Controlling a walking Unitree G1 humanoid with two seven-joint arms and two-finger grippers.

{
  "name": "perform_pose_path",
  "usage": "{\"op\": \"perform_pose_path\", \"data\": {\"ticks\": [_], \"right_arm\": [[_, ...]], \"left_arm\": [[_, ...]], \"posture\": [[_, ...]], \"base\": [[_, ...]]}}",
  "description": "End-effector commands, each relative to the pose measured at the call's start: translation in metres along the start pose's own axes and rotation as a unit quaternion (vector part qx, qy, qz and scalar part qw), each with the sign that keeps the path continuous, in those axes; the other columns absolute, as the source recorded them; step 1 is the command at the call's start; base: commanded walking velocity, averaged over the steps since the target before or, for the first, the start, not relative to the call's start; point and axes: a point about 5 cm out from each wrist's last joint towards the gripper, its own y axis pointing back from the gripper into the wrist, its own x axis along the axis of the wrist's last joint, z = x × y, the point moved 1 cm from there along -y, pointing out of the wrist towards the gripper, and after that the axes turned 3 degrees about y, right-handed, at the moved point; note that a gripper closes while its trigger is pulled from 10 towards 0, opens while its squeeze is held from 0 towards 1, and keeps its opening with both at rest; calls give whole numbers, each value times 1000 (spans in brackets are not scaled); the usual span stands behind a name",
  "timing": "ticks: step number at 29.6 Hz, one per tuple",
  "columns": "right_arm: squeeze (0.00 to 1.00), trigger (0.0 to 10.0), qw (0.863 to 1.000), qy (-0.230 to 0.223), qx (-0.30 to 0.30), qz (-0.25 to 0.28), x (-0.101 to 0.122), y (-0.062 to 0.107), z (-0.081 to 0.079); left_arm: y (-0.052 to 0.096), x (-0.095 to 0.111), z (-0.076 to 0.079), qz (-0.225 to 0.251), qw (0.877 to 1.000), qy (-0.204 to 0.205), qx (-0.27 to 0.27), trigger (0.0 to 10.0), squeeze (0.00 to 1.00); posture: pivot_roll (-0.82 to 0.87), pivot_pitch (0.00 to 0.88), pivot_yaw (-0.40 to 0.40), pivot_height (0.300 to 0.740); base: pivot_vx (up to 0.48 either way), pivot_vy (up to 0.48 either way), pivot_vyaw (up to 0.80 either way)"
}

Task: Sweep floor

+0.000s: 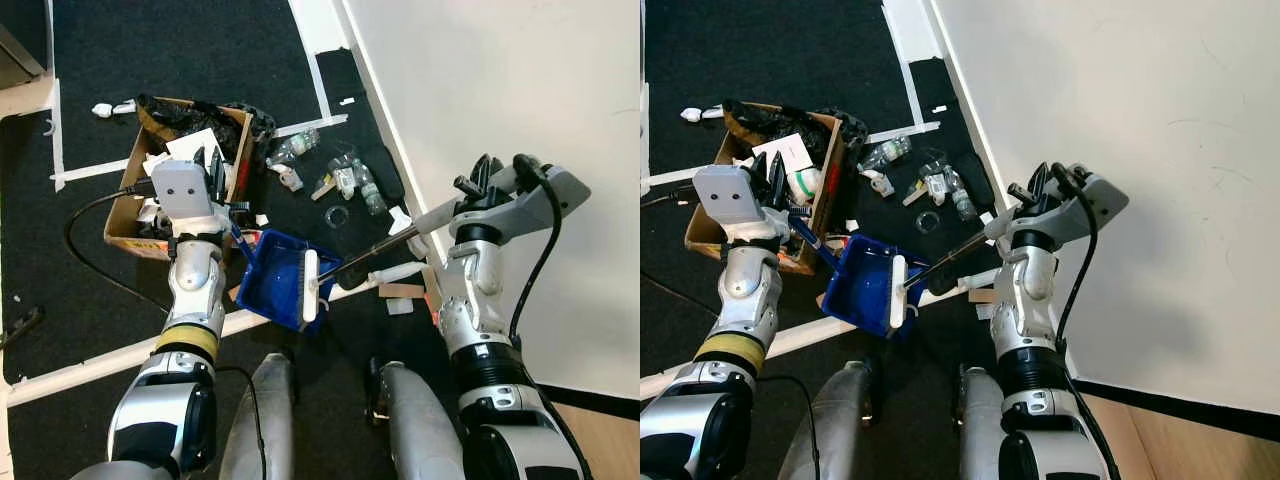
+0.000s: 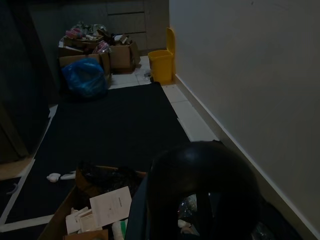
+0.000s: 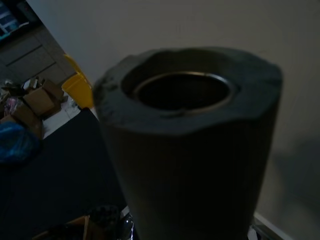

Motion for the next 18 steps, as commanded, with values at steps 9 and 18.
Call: {"op": "perform_pose_path", "data": {"ticks": [9,18], "right_arm": [[0,10000,996,-60,-16,67,45,-29,-3],[0,10000,989,92,26,111,53,-36,1]], "left_arm": [[15,-22,19,-45,998,31,-10,10000,0],[12,-20,21,-43,998,32,-14,10000,0]], "posture": [[-22,314,-54,740],[-11,307,-47,740]], "base": [[0,0,0],[0,0,0]]}}
